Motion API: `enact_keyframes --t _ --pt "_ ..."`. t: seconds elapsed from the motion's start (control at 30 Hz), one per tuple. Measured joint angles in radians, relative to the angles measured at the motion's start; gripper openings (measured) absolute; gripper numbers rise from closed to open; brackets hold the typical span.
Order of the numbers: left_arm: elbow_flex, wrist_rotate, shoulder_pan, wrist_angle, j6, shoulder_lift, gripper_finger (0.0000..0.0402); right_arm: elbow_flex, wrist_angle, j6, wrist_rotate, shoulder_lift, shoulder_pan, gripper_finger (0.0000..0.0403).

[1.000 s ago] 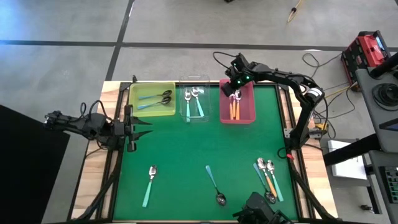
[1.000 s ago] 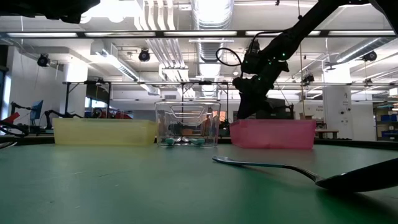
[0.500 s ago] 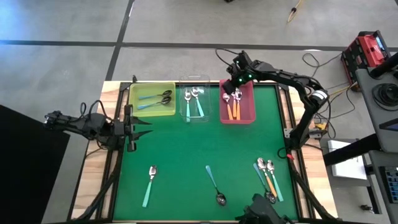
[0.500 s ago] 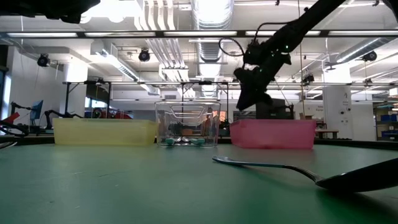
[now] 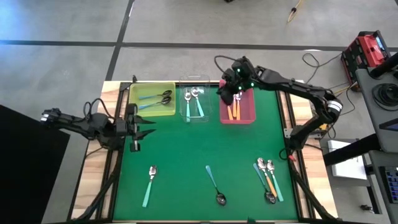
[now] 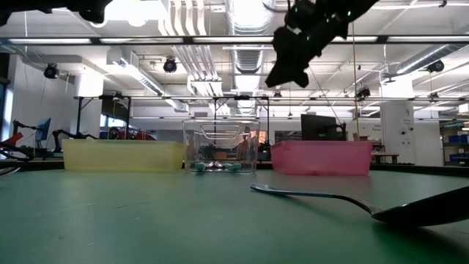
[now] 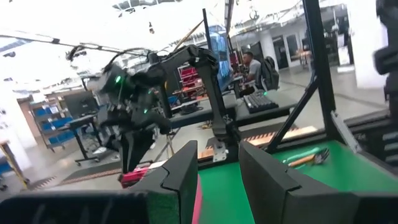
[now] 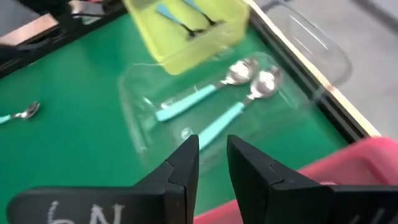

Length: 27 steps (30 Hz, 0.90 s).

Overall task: Sort silverware by color (type)
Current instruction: Put the green spoon into the transparent bin

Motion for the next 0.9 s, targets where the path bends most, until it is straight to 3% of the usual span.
enact_keyframes --t 0.2,0.4,0.7,0.9 --pt "0.006 -0.011 0.0 0.092 -0.099 0.085 0.01 -0.005 -0.002 -0.036 0.159 -0.056 0.173 0.0068" --pt "0.076 -0.053 -0.001 0.008 -0.322 0.172 0.01 -0.005 0.002 -0.06 0.236 -0.073 0.333 0.0072" --pt "0.182 -0.052 -0.004 -0.4 -0.832 0.37 0.01 -0.005 0.001 -0.061 0.293 -0.066 0.522 0.0064" --pt "0.28 -0.052 -0.024 -0.648 -0.997 0.526 0.01 -0.005 0.003 -0.059 0.344 -0.065 0.61 0.0065"
